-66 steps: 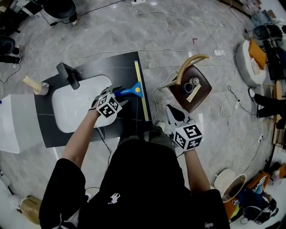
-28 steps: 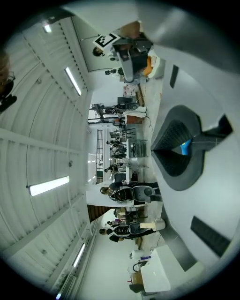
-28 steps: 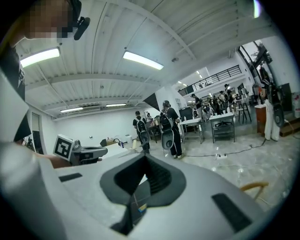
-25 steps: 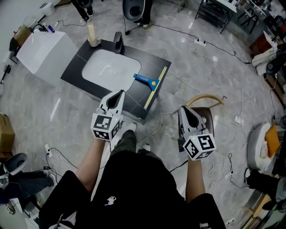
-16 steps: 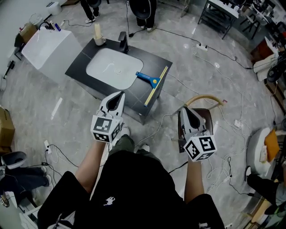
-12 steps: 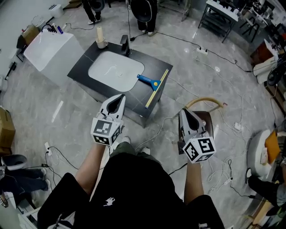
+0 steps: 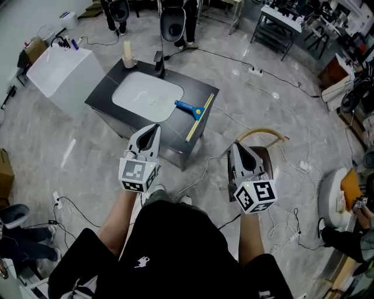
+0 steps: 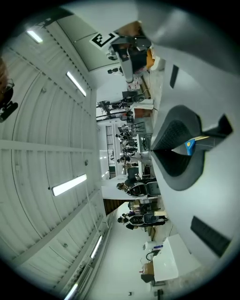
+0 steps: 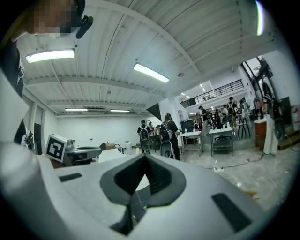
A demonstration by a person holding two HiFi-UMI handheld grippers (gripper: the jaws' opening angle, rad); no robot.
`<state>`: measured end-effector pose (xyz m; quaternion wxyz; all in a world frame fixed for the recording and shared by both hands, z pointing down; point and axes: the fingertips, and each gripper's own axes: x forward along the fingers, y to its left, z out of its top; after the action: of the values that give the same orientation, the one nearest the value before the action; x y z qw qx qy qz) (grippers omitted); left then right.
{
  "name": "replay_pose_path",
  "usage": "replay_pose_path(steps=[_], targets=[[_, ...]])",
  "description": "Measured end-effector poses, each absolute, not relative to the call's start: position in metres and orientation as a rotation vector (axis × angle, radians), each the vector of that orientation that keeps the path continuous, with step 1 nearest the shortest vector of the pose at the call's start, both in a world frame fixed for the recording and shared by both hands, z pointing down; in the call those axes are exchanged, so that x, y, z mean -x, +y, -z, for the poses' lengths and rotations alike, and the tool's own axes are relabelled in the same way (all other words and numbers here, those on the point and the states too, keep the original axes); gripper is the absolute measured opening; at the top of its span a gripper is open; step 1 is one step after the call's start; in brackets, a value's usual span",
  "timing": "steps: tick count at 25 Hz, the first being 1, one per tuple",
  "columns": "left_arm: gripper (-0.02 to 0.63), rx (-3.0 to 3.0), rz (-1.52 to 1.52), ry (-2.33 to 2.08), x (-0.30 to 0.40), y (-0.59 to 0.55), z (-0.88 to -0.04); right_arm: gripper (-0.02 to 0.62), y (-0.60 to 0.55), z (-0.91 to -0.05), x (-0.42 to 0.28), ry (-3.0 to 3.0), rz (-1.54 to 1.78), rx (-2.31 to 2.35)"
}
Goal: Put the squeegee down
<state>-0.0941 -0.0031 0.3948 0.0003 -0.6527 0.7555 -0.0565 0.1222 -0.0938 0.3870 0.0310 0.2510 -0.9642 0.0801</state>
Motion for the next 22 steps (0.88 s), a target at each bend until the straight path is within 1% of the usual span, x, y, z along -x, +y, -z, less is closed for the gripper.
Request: replay_pose_path(steps=[6,22], targets=[[0.003,2.005,0.187,2.358,0.0915,0.0004,-0.3876,0.002,-0.0921,-0.3797,-0.1338,-2.975,-0.205,-0.843],[0.003,2.020,0.196,2.344,0.0892,-0.0042,-0.3870,0.002,-0.0916,-0.3812,-0.1306,-2.978,-0.211,-0.826]])
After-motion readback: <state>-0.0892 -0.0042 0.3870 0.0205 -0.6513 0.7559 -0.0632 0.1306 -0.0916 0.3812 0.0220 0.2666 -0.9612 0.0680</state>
